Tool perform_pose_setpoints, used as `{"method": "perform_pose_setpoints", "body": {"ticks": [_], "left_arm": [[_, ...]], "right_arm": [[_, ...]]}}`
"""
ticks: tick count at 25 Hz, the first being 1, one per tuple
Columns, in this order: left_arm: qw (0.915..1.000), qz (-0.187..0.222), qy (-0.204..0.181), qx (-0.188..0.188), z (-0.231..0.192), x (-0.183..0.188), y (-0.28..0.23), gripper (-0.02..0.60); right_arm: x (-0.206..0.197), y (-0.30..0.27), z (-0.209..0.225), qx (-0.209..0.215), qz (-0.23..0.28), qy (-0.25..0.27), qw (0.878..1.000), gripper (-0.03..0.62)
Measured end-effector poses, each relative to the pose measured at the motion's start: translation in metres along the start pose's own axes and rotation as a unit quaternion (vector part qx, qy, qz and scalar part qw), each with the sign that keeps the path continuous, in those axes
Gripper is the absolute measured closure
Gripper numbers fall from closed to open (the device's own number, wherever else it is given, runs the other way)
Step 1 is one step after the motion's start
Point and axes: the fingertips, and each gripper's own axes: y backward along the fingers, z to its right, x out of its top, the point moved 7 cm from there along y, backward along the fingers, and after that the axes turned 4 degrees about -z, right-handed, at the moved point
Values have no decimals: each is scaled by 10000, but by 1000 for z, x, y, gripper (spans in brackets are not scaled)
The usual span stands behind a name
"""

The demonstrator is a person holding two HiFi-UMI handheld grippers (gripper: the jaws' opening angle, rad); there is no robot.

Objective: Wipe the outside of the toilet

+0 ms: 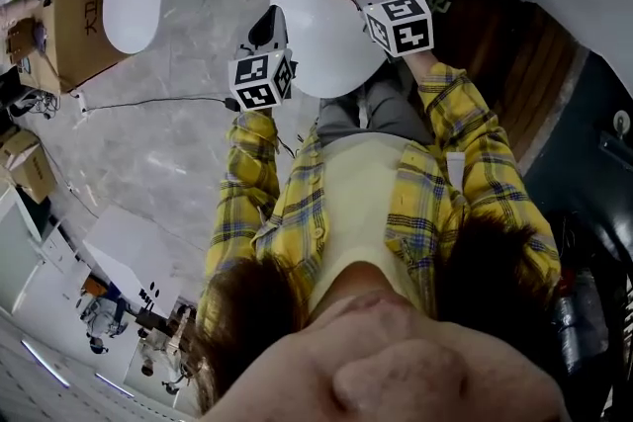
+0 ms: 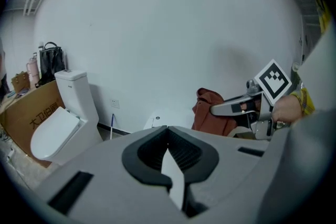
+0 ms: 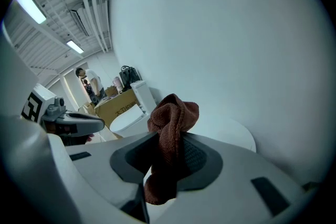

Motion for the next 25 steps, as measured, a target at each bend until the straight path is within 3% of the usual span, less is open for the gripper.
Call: {"method": "perform_pose_setpoints", "body": {"ticks": [8, 19, 25], "left_arm": [[9995, -171, -2, 282, -18, 2, -15, 574], [9987, -368, -178, 310, -20, -8, -48, 574], [9973, -462, -426, 388, -26, -10, -62, 574]], "right_arm": [[22, -58, 15, 317, -22, 37, 9995, 474], [40, -149, 28, 667, -220, -243, 9972, 474], [36, -189, 51, 411, -706, -456, 9956, 474]]}}
